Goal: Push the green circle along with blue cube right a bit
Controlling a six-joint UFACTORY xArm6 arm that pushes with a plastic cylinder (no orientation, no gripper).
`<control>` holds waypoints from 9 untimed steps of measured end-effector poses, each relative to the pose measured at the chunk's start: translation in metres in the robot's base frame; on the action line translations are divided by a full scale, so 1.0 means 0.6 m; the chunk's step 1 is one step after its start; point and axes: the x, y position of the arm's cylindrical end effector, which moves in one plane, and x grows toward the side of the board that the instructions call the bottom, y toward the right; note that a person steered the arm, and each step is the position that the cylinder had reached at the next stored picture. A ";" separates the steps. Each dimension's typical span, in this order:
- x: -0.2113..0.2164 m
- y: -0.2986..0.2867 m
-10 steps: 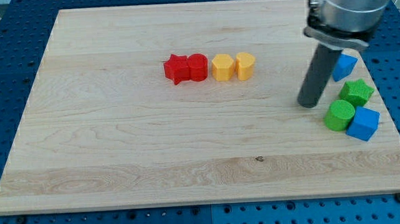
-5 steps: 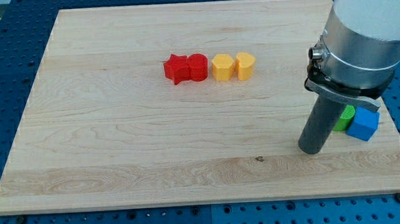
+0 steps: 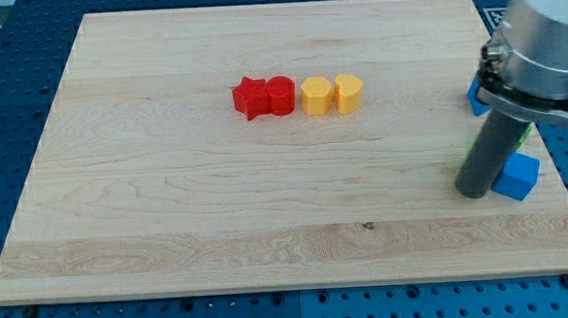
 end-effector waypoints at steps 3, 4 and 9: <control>-0.011 -0.023; -0.046 -0.037; -0.064 0.045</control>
